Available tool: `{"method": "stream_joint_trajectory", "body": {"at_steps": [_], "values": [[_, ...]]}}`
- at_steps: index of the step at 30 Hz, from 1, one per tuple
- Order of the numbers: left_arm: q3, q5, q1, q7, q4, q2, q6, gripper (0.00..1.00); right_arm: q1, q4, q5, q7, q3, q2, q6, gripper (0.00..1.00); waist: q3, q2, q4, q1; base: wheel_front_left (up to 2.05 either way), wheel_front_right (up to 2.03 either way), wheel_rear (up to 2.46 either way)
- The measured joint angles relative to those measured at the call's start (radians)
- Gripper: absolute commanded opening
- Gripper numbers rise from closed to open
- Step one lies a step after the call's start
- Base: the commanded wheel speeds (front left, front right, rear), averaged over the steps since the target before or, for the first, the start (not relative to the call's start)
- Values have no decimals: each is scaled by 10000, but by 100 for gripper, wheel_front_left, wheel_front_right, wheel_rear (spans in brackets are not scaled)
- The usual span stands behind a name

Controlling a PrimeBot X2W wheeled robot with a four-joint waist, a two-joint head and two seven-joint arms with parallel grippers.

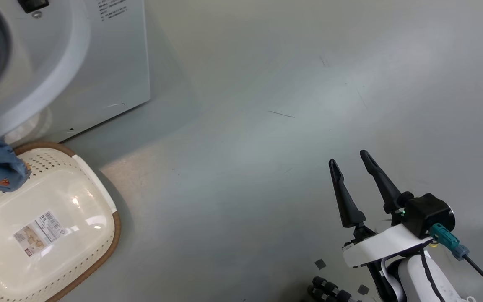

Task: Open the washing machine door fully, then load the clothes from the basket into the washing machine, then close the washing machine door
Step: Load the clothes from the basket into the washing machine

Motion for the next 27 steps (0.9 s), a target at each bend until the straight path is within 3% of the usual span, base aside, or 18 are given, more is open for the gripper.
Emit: {"method": "stream_joint_trajectory", "body": {"at_steps": [10, 22, 27], "values": [[-163, 4, 19, -330, 368, -874, 79, 100, -100, 125, -4, 0, -334, -6, -2, 100, -524, 0, 681, 0, 0, 0, 0], [-382, -366, 1097, -1252, 6, -2811, 82, 100, -111, 134, -295, 0, -1185, -19, -94, 100, -916, 0, 1910, 0, 0, 0, 0], [-610, -499, 1652, -1524, -383, -3373, -119, 100, -116, 100, -453, 0, -1471, -144, -94, 100, -1013, 0, 2545, -1, 0, 0, 0]]}}
